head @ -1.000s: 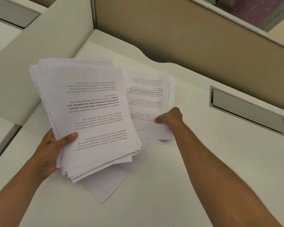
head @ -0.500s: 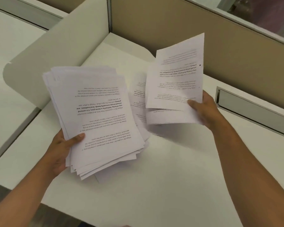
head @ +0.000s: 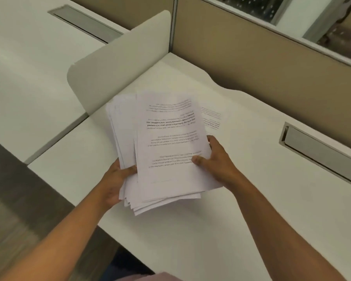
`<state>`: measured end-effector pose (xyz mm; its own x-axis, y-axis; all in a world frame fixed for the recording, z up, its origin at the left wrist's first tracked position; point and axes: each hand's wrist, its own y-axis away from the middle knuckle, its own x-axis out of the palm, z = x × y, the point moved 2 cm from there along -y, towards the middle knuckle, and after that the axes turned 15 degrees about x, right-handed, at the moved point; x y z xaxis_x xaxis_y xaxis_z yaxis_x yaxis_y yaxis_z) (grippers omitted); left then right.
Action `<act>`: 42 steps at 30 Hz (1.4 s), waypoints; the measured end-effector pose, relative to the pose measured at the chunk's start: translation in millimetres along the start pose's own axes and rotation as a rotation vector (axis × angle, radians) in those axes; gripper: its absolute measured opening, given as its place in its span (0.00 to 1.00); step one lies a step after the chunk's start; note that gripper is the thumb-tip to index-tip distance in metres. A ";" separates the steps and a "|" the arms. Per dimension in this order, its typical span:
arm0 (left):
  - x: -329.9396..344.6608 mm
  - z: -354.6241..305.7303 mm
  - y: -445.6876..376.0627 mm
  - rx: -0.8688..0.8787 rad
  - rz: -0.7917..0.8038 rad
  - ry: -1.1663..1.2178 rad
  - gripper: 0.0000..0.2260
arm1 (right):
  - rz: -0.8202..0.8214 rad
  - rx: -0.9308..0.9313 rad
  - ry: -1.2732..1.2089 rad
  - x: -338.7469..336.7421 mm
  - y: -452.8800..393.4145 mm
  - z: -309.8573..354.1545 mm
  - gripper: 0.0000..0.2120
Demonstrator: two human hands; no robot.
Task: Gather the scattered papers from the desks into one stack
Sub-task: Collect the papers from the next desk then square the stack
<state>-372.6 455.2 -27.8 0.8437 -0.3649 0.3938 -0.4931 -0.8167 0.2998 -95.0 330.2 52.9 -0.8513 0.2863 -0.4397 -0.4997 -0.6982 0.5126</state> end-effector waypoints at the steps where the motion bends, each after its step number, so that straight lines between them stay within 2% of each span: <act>1: -1.2 0.8 4.7 0.004 -0.012 0.001 0.24 | 0.016 0.009 0.011 0.1 1.3 -2.5 0.27; 5: -9.8 2.2 22.3 0.017 -0.042 0.023 0.26 | 0.237 0.090 -0.169 -21.5 -5.3 -1.7 0.33; 8: -9.4 3.0 31.9 0.005 -0.018 0.028 0.28 | 0.543 0.155 -0.375 -22.3 -12.2 8.8 0.25; 9: -7.6 3.2 34.6 0.001 -0.010 0.024 0.28 | 0.594 0.149 -0.397 -16.9 -14.1 11.8 0.23; 13: -2.1 3.7 43.5 -0.002 0.031 0.008 0.28 | 0.590 -0.006 -0.229 11.8 -21.5 16.9 0.24; 17: -11.5 -1.3 49.2 -0.019 -0.013 0.086 0.24 | 0.503 -0.048 -0.250 32.9 -27.4 17.1 0.25; 19: -20.5 -4.0 52.4 -0.041 0.003 0.109 0.27 | 0.409 -0.051 -0.217 44.8 -28.6 18.5 0.25; 23: -38.3 -6.0 53.8 0.071 -0.074 -0.089 0.28 | 0.308 -0.097 -0.124 72.4 -25.4 26.5 0.25; 25: -50.8 -5.2 55.0 0.118 -0.128 -0.109 0.28 | 0.256 -0.094 -0.077 84.1 -29.9 31.6 0.24; 26: -58.3 -3.9 55.4 0.126 -0.149 -0.090 0.26 | 0.178 -0.089 -0.054 86.0 -35.5 34.4 0.21; 28: -70.7 -3.4 58.5 0.130 -0.203 -0.062 0.24 | -0.088 -0.007 -0.018 76.5 -56.6 36.2 0.19; 30: -82.5 -1.5 62.0 0.124 -0.258 -0.046 0.23 | -0.342 0.193 0.104 53.3 -82.6 33.6 0.25; 31: -87.8 -0.6 63.5 0.119 -0.272 -0.035 0.23 | -0.413 0.326 0.191 39.7 -92.8 30.0 0.30; 33: -94.7 -1.8 66.4 0.127 -0.282 -0.026 0.23 | -0.454 0.549 0.315 18.1 -105.2 17.8 0.38; 35: -100.8 -2.3 67.5 0.138 -0.287 -0.025 0.23 | -0.452 0.645 0.387 8.2 -111.9 5.3 0.42; 39: -109.6 -2.3 67.8 0.146 -0.282 -0.011 0.27 | -0.467 0.651 0.474 6.8 -124.9 5.9 0.47; 42: -115.3 1.0 68.5 0.148 -0.280 0.006 0.26 | -0.418 0.677 0.442 1.6 -131.4 12.8 0.44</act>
<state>-503.5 440.9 -53.5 0.9409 -0.1147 0.3187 -0.2055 -0.9413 0.2677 -32.7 430.8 -5.7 -0.5099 0.0541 -0.8585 -0.8601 -0.0190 0.5097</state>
